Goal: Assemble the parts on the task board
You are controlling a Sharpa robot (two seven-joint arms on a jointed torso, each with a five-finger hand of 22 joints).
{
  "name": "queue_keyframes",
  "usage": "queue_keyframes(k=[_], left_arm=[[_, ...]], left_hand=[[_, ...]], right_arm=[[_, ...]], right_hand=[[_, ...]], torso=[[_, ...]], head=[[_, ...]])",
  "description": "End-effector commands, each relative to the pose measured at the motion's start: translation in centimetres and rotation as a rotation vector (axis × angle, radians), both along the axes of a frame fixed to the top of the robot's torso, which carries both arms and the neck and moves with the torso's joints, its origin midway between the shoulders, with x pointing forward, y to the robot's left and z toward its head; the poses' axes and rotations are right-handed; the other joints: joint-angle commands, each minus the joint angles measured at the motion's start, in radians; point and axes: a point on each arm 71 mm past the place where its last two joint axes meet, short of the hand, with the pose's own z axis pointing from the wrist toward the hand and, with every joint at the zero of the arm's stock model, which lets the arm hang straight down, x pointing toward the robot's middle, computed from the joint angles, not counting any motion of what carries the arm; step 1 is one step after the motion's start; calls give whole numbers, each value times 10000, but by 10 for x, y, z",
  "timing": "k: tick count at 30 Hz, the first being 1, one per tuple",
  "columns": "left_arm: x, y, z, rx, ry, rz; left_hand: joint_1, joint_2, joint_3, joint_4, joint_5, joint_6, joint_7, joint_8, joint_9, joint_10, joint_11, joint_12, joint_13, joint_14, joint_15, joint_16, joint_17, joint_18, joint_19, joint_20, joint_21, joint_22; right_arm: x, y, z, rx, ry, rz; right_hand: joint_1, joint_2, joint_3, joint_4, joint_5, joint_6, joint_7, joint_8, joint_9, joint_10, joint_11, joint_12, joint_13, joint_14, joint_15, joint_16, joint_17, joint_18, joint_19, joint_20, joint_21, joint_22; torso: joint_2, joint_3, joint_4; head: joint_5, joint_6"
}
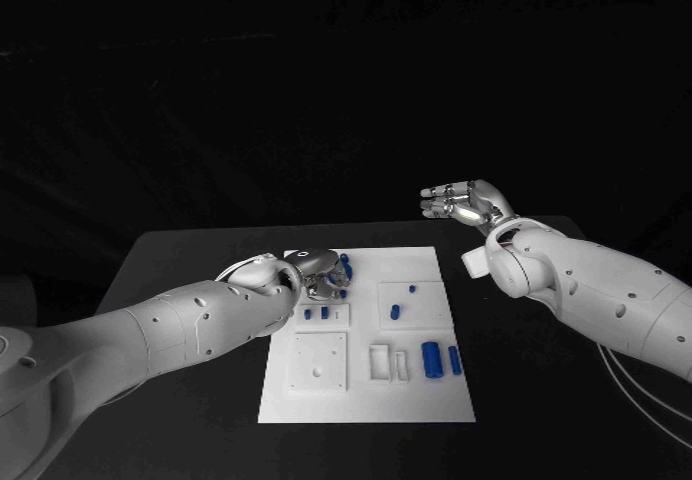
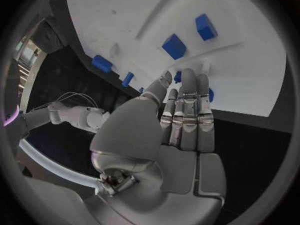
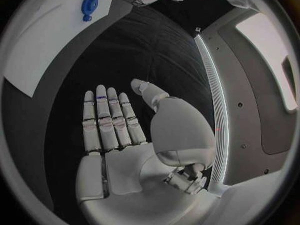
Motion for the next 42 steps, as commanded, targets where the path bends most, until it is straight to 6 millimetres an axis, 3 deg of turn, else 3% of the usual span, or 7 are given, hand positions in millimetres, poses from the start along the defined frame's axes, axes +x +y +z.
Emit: queue_keyframes(k=[1,5,11,26,37,42], left_arm=[[0,-1,-2,125,62,-29],[0,-1,-6,164,145,4],[-1,-1,-11,149,130,160],[2,-1,-14,127,330,269],[3,0,-15,133,384,432],[2,-1,-18,121,462,415]], left_hand=[[62,-101,-92,152,-25,-163,-28,-34,-8,-134,25,-8,-8,18,16,-22,-86,109,101,-4,-55,-100],[130,-74,-147,264,-7,-126,-13,-31,-6,-126,24,-9,-9,30,11,23,-130,112,121,-10,-45,-155],[147,-42,-114,306,21,-116,4,-34,-8,-95,62,-9,-9,26,53,95,-151,152,133,16,-31,-146],[-133,161,353,379,77,87,126,-35,-11,254,-36,-17,-15,58,-23,779,16,188,288,-53,17,347],[-284,36,743,516,69,-37,114,-35,-13,352,-60,-12,-13,81,-44,1546,58,254,529,-70,31,740],[-306,-36,861,585,29,51,133,-34,-12,393,-73,-10,-12,66,-53,1911,97,262,624,-81,32,943]], right_arm=[[-1,3,2,-9,-168,192],[-1,5,3,0,-168,258],[-1,7,5,6,-188,322],[-2,12,7,36,-210,470],[-3,14,8,31,-165,632],[-4,15,9,24,-160,705]], right_hand=[[-57,67,-26,20,31,-42,33,-23,-13,-42,2,-57,-12,-16,59,-47,-13,73,-56,-21,-57,-8],[-71,59,-17,42,43,-36,41,-24,-13,-38,1,-56,-11,-10,64,-48,-13,74,-51,-21,-57,-8],[-71,59,-17,42,43,-36,41,-24,-13,-38,1,-56,-11,-10,64,-48,-13,74,-51,-21,-57,-8],[-71,58,-31,66,47,-17,40,-22,-12,-31,0,-56,-11,0,60,-47,-12,71,-45,-22,-56,-8],[-69,65,-25,71,55,18,43,-19,-10,-16,-7,-55,-11,7,55,-46,-11,72,-34,-24,-55,-7],[-72,61,-26,74,55,18,40,-21,-11,-24,-3,-56,-11,2,57,-48,-12,66,-53,-24,-59,-9]], torso=[[6,0,-7],[22,14,-21],[17,3,24],[19,-5,-15],[32,-4,6],[40,4,-24]], head=[[-28,14],[5,13],[-28,4],[1,15],[-5,-33],[-30,-50]])
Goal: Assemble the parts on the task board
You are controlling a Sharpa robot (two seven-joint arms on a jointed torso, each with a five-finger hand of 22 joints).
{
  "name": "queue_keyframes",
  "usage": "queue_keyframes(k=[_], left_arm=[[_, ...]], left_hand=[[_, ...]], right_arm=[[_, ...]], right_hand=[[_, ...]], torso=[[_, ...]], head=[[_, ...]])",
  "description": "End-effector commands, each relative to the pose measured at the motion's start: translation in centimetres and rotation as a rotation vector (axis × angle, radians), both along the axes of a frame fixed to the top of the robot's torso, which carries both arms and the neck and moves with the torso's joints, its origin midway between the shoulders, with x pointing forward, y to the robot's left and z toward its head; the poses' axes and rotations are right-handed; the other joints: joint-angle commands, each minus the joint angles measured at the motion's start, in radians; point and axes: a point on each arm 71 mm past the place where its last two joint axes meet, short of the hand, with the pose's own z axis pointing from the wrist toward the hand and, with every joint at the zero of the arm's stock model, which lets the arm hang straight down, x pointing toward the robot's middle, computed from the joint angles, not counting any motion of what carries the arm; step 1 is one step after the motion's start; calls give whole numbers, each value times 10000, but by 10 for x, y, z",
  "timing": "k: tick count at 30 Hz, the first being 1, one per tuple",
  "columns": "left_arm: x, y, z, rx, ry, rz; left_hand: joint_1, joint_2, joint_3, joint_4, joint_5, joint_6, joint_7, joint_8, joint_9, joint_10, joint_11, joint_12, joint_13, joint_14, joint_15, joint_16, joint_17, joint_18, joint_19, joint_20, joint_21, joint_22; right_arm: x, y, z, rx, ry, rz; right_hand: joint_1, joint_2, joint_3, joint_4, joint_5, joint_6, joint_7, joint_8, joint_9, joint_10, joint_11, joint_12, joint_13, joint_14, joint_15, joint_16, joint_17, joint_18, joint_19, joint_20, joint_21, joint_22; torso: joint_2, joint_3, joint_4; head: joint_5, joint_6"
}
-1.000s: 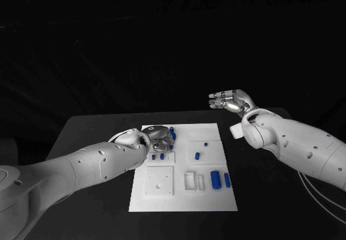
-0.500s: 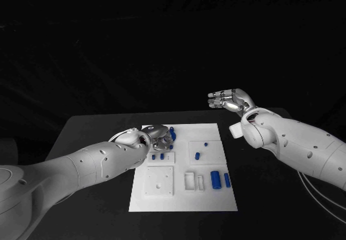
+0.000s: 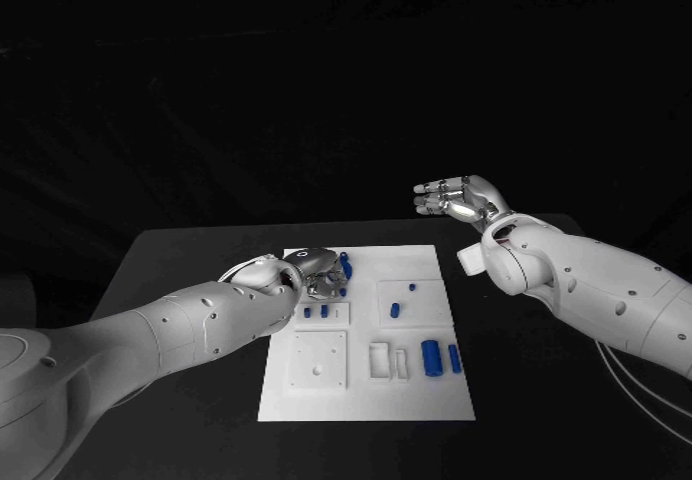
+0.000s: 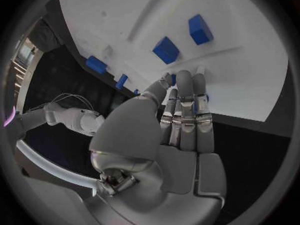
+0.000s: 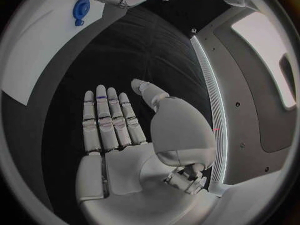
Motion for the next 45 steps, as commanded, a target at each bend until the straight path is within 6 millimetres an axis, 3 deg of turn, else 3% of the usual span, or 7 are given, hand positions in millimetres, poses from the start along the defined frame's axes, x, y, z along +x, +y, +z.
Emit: queue_keyframes(k=[1,7,12,16,26,39,45], left_arm=[[-4,-2,-10,104,424,24],[-5,-2,-13,176,580,61],[-4,-1,-14,270,661,116],[-4,0,-15,395,745,113],[-5,-1,-18,657,945,77],[-5,-2,-19,724,1005,19],[-6,-3,-20,727,1013,23]], left_hand=[[-58,-44,48,18,-64,9,-1,-34,-15,82,-6,-12,-11,8,-9,146,36,-40,58,1,0,63],[-35,-61,61,61,-117,16,6,-33,-14,76,-4,-14,-12,-35,-6,508,49,-21,123,5,-5,243],[-37,-2,132,84,-90,260,82,-12,-2,487,-63,-7,-5,31,-8,820,125,-2,212,-10,62,396],[-69,17,287,78,-38,444,31,-29,-6,720,-112,-15,-6,21,-12,1427,304,40,329,-19,262,504],[-37,98,447,-31,16,678,-22,-26,-3,1014,-207,-11,-3,91,-82,1911,292,39,271,-89,790,513],[-76,80,416,-96,-44,603,-7,-32,-7,984,-194,-12,-3,66,-74,1977,210,46,129,-82,1071,490],[-143,-50,394,-115,-86,279,77,-32,-12,601,-70,-12,-5,69,2,1941,148,96,61,-11,1024,450]], right_arm=[[-1,4,1,-55,-45,303],[-2,4,2,-67,-32,351],[-2,4,2,-81,-18,365],[-2,5,2,-98,-12,386],[-2,6,2,-118,-8,442],[-2,6,2,-119,-15,457],[-2,7,2,-123,-20,467]], right_hand=[[-72,62,1,46,57,16,41,-21,-14,-24,-3,-56,-12,1,60,-49,-14,66,-54,-24,-59,-11],[-72,62,1,46,57,16,41,-21,-14,-24,-3,-56,-12,1,60,-49,-14,66,-54,-24,-59,-11],[-72,62,1,46,57,16,41,-21,-14,-24,-3,-56,-12,1,60,-49,-14,66,-54,-24,-59,-11],[-78,67,1,46,66,21,49,-20,-13,-29,-1,-56,-12,-1,61,-49,-14,66,-52,-24,-56,-10],[-78,67,1,46,66,21,49,-20,-13,-29,-1,-56,-12,-1,61,-49,-14,66,-52,-24,-56,-10],[-84,69,-10,39,73,20,50,-20,-13,-32,1,-56,-12,-4,60,-48,-13,66,-62,-23,-57,-10],[-91,72,-21,33,79,18,50,-20,-13,-35,2,-56,-12,-6,59,-48,-13,66,-72,-21,-58,-11]], torso=[[20,4,-23],[5,4,-24],[-5,11,5],[-6,5,13],[-5,-2,4],[4,-5,5],[1,1,-5]], head=[[-34,-17],[-68,-60],[-105,-76],[-116,-69],[-118,-97],[-125,-87],[-142,-86]])
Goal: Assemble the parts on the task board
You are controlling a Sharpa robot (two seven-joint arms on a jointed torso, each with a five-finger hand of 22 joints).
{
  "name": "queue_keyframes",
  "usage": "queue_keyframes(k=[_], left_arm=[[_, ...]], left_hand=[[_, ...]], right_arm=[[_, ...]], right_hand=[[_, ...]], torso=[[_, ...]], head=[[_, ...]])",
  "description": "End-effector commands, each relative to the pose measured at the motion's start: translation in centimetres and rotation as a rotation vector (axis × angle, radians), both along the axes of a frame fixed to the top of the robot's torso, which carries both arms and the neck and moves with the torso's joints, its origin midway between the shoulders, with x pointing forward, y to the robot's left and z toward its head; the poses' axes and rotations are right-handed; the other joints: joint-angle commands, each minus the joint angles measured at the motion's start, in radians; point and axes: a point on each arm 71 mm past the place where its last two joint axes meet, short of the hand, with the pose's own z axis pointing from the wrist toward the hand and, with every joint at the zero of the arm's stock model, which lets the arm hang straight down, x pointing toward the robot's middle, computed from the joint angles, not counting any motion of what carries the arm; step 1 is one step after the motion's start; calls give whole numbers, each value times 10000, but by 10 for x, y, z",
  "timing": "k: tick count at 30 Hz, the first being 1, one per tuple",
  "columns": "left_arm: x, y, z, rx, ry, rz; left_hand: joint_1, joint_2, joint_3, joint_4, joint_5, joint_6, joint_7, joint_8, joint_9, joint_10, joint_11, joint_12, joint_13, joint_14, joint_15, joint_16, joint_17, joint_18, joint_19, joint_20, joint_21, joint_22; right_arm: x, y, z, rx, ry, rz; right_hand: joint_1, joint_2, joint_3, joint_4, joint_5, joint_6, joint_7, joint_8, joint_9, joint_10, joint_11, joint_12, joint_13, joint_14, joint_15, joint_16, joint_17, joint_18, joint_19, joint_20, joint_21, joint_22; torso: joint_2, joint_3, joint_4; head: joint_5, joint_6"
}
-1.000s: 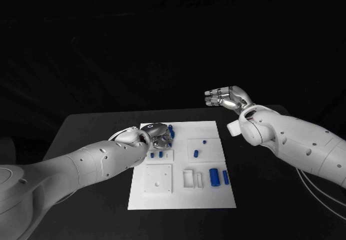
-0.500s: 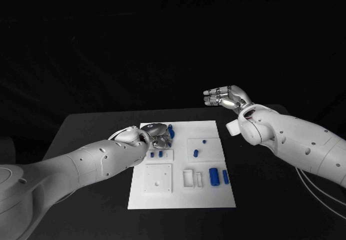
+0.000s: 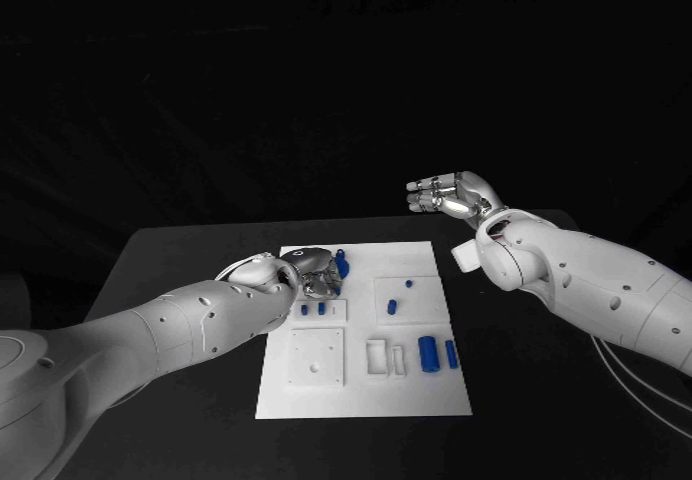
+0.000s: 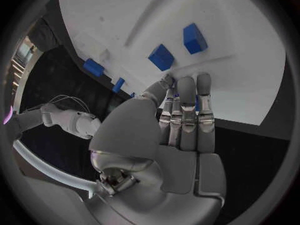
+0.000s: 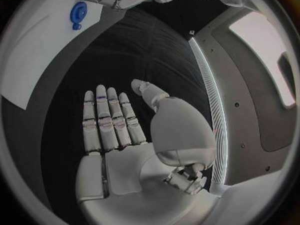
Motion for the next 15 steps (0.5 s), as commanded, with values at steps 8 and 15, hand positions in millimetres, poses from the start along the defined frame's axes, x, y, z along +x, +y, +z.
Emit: queue_keyframes(k=[8,15], left_arm=[[-8,-4,-20,476,758,-186],[-9,-6,-21,481,786,-250]], left_hand=[[-72,-29,-11,-6,-60,-47,-1,-28,-11,-164,89,-70,-61,49,51,12,-25,162,7,55,-42,165],[-64,28,-9,23,-67,104,-46,-27,-8,47,20,-72,-61,82,8,42,-36,140,51,27,-90,163]], right_arm=[[-1,3,1,-68,-52,218],[-1,3,1,-65,-49,229]], right_hand=[[-51,32,-21,34,49,17,51,-20,-14,-35,3,-56,-13,-9,63,-49,-14,66,-72,-21,-58,-11],[-51,32,-21,34,49,17,51,-20,-14,-35,3,-56,-13,-9,63,-49,-14,66,-72,-21,-58,-11]], torso=[[9,-3,-3],[-4,5,-6]], head=[[-46,-9],[-51,-11]])
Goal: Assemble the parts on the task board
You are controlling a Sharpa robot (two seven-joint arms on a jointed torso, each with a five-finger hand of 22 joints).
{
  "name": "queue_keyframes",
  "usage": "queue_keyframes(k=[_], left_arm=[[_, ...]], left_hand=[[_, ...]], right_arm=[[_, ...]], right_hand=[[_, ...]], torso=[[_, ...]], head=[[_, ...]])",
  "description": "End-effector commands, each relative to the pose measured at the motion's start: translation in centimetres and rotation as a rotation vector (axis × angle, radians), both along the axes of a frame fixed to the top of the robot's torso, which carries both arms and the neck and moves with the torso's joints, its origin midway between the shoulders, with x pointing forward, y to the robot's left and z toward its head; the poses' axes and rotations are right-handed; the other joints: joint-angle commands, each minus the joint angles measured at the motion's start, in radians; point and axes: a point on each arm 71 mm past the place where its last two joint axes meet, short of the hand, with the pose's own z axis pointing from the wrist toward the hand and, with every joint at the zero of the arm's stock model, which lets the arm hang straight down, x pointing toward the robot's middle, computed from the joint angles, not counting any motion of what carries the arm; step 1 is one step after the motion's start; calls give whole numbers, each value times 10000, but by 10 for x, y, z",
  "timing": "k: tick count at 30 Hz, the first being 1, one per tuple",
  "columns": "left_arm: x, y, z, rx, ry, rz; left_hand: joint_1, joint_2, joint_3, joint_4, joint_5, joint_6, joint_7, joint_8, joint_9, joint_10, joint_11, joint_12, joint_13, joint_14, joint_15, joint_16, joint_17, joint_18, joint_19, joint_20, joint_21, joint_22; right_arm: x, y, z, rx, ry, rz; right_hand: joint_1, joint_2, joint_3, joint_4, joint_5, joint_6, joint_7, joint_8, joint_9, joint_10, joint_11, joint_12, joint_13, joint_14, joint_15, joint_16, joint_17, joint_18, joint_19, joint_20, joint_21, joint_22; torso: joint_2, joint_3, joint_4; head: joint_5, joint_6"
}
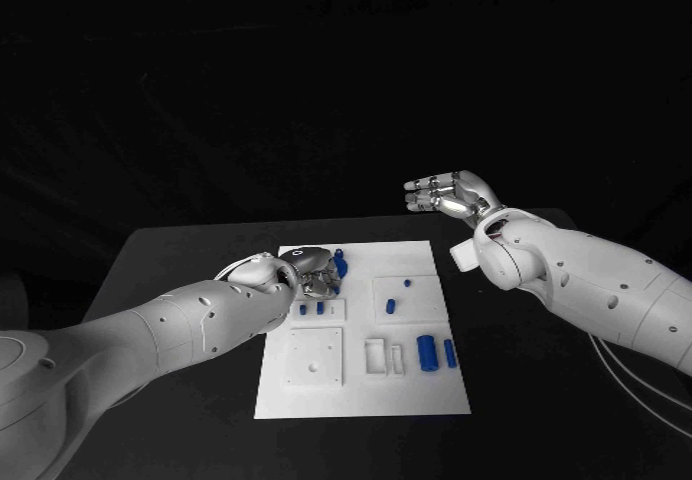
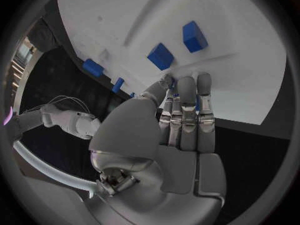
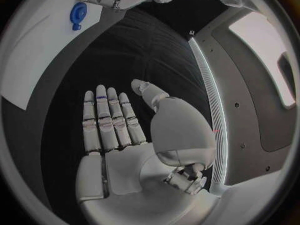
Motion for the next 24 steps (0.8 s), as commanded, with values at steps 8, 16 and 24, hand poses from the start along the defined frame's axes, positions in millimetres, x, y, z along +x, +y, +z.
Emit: queue_keyframes(k=[8,16,24], left_arm=[[-11,-7,-20,409,840,-364],[-10,-5,-18,84,611,-236],[-9,0,-16,-499,693,63]], left_hand=[[24,302,83,32,54,515,-121,-23,-1,409,-114,-35,-55,125,-106,108,-3,75,40,-67,-15,201],[-19,426,96,88,29,628,-157,-24,0,559,-172,-31,-52,196,-149,146,7,33,79,-114,48,189],[-67,401,83,109,38,625,-165,-27,-2,558,-177,-33,-53,250,-162,165,14,24,135,-132,61,172]], right_arm=[[-1,3,1,-54,-40,213],[-1,3,1,-56,-37,216],[-1,2,0,-66,-24,209]], right_hand=[[-52,33,-21,34,49,17,51,-20,-14,-35,3,-56,-13,-10,63,-48,-14,66,-73,-21,-57,-12],[-71,42,-6,30,70,8,49,-22,-15,-32,0,-55,-12,-13,58,-48,-14,64,-86,-21,-58,-12],[-85,49,-18,40,81,22,48,-20,-14,-40,2,-55,-13,-23,63,-49,-15,62,-102,-18,-59,-13]], torso=[[-8,3,19],[0,8,12],[-6,12,-4]], head=[[-18,-2],[-23,-2],[-40,-8]])
